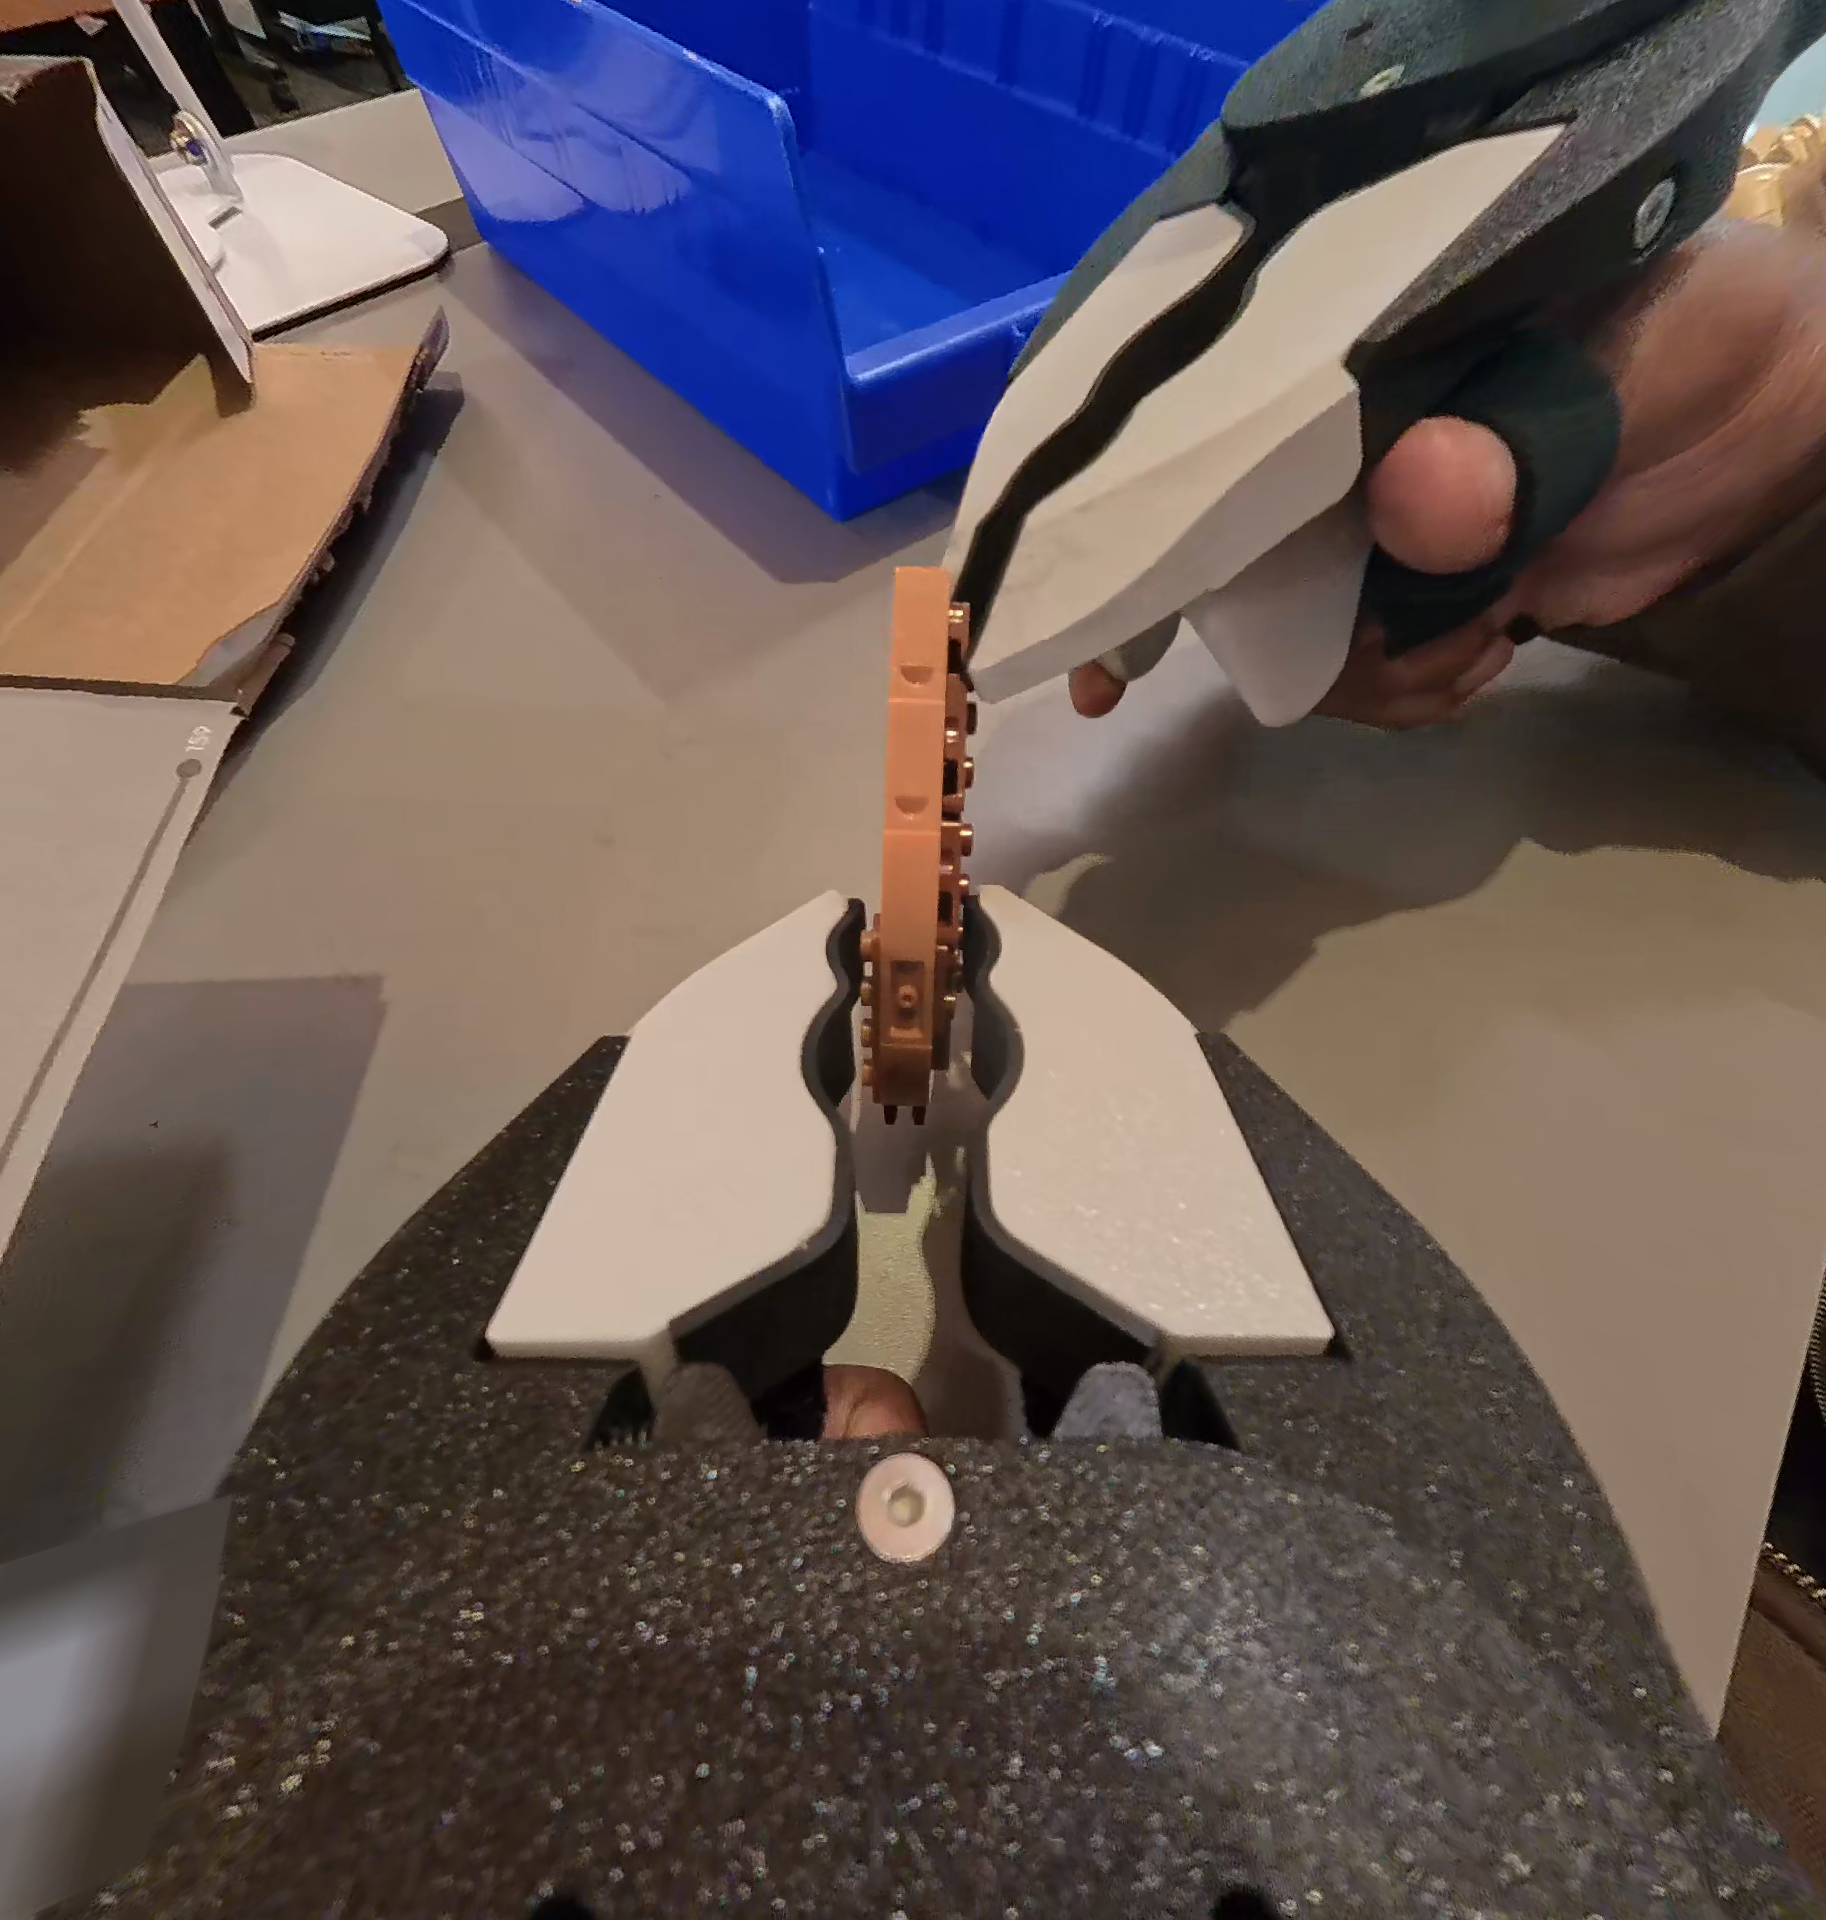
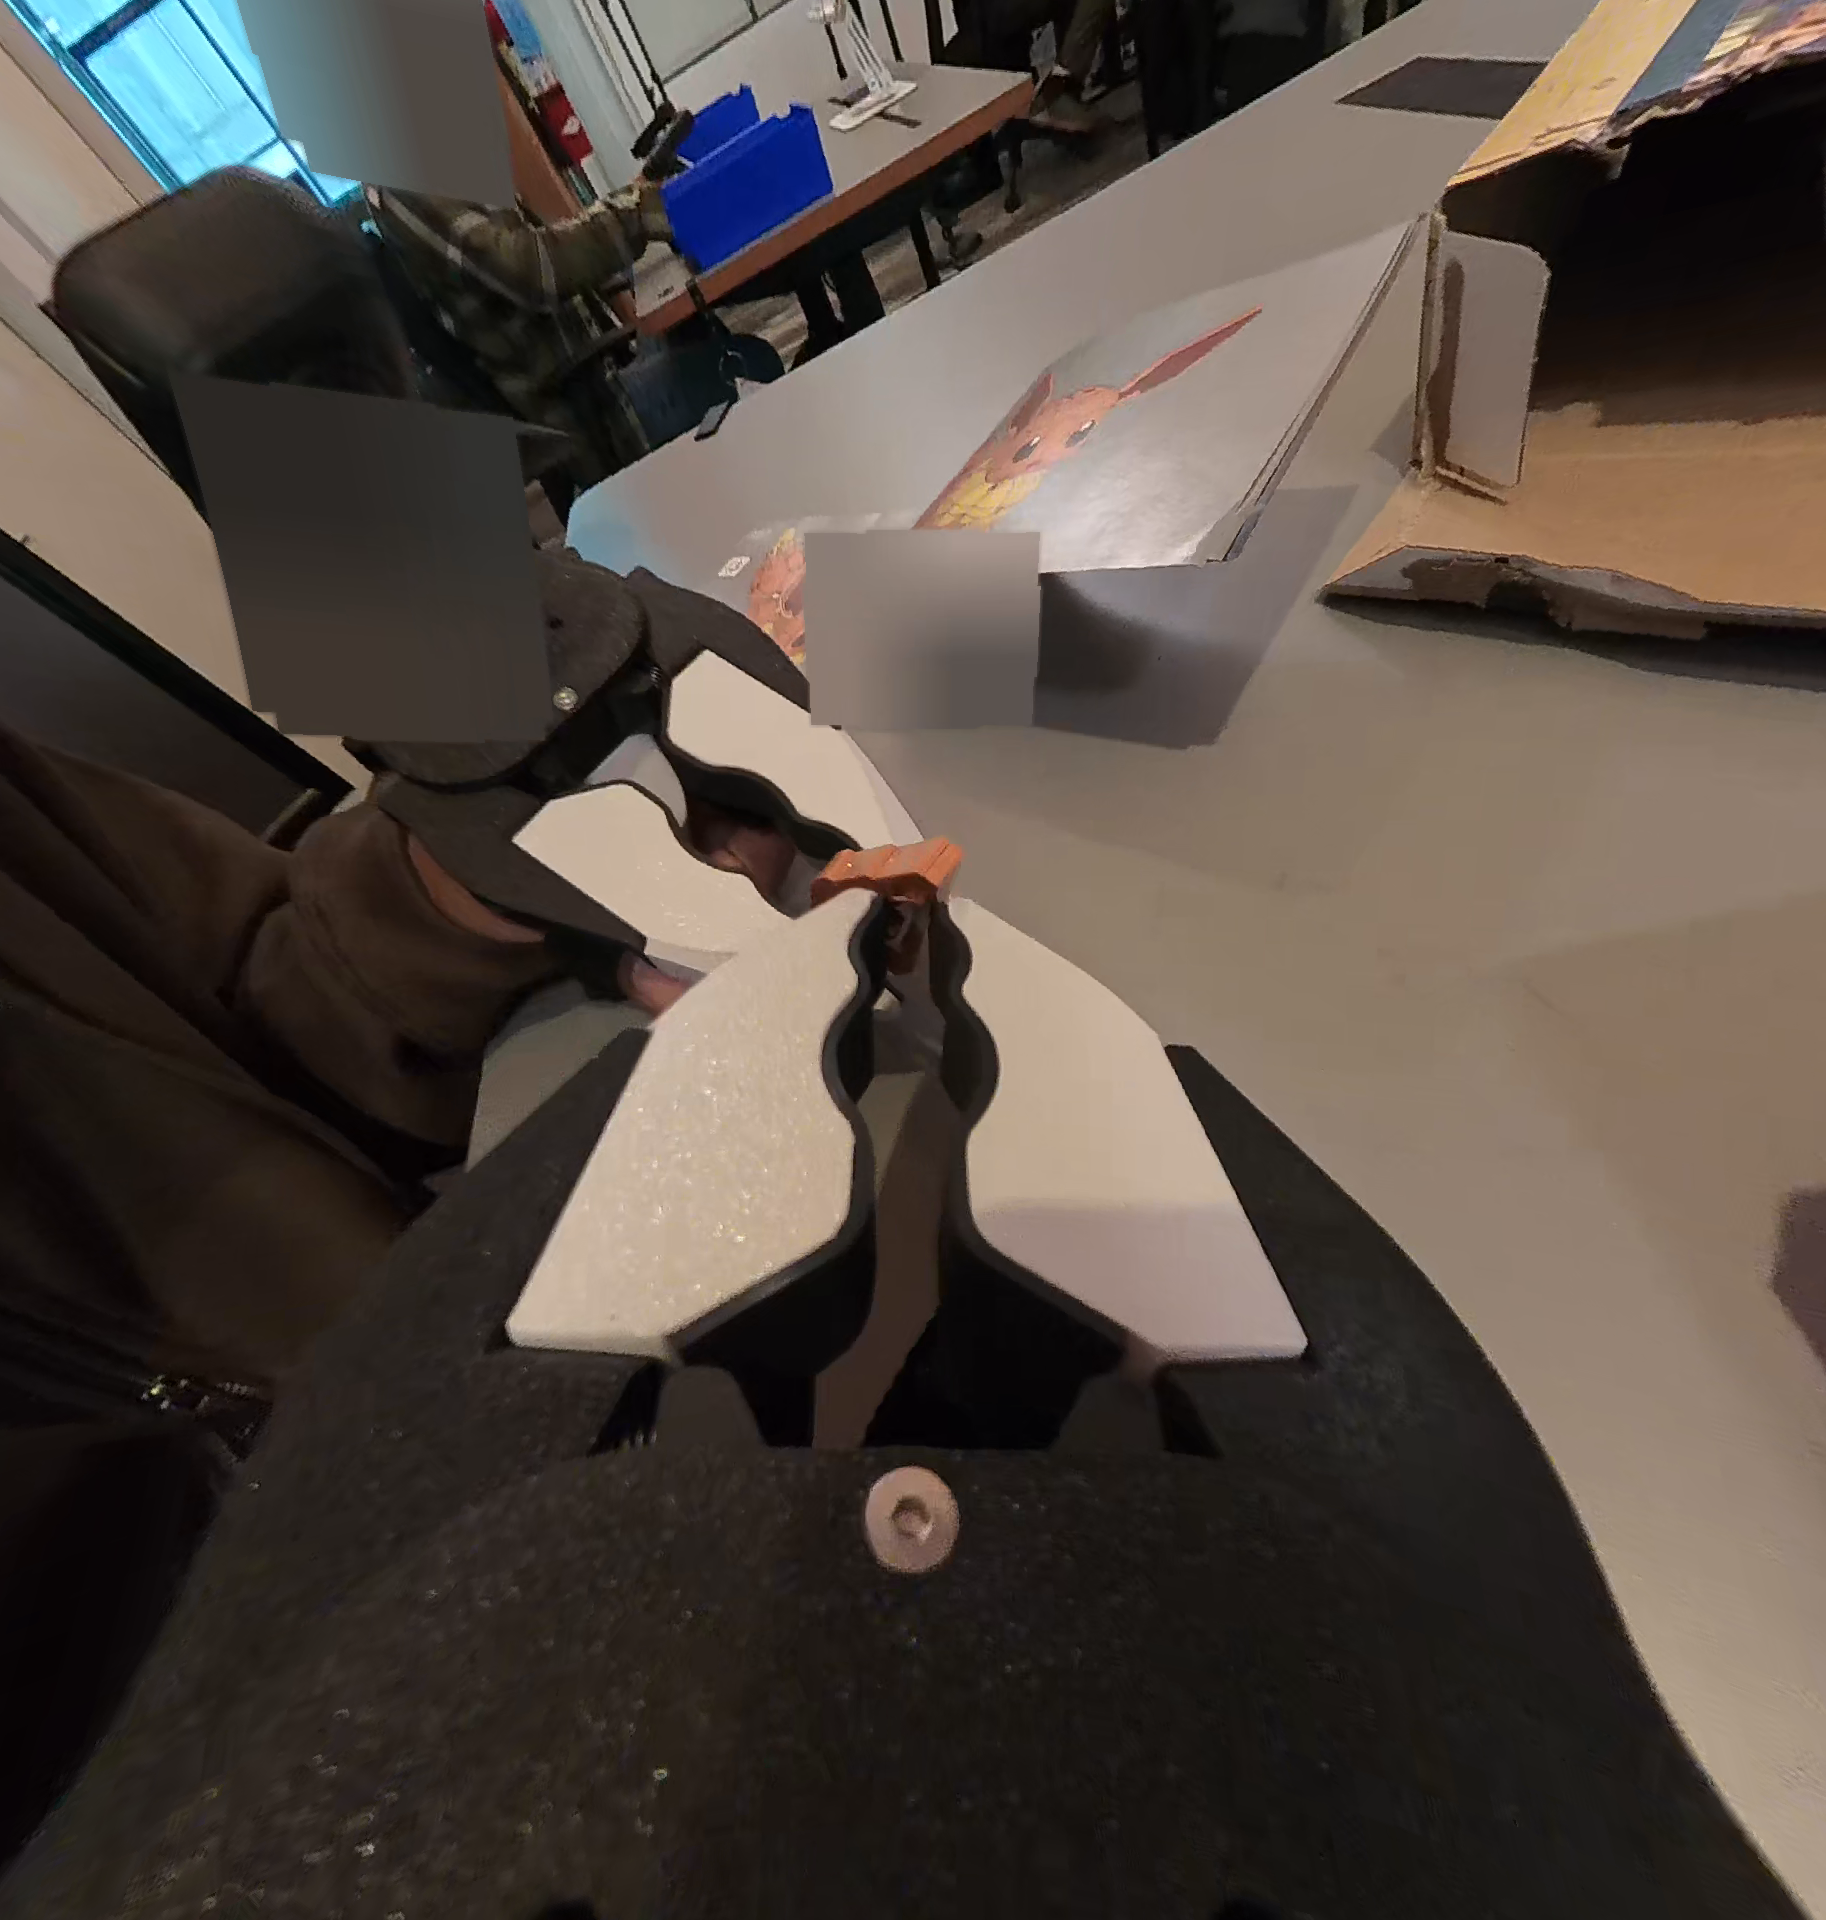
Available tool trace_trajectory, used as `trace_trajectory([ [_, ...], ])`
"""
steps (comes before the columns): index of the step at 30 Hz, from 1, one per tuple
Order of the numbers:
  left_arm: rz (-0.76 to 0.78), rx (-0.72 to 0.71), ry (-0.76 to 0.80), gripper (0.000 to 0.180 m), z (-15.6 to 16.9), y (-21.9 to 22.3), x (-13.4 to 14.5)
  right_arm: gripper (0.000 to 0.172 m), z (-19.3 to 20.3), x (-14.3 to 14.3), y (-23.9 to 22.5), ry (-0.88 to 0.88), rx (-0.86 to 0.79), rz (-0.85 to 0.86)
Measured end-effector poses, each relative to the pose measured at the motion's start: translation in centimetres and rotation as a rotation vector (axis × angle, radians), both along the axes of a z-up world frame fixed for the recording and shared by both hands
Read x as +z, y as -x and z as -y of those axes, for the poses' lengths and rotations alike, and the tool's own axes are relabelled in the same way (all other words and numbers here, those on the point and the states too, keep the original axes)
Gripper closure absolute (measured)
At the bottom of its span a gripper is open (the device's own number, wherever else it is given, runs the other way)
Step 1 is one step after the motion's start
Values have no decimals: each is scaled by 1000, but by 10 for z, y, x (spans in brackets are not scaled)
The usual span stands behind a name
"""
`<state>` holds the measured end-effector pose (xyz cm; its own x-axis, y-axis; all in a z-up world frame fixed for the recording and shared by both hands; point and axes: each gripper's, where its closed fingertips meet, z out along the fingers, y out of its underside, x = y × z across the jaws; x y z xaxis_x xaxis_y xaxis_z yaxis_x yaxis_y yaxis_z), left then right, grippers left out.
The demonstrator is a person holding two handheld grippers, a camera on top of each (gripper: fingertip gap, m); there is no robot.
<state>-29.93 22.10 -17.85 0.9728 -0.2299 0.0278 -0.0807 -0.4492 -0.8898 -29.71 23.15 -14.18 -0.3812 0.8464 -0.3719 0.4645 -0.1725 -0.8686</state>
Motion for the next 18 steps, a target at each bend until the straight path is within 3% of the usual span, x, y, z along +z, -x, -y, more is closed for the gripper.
trace_trajectory([
  [5,-2,-1,2,162,0,0,0,172,-1,-3,-4,-36,25,16],
  [9,87,16,-19,163,1,5,6,172,-1,-11,-7,-58,45,36],
  [18,-29,42,8,162,-1,4,-2,167,6,0,1,165,19,14],
])
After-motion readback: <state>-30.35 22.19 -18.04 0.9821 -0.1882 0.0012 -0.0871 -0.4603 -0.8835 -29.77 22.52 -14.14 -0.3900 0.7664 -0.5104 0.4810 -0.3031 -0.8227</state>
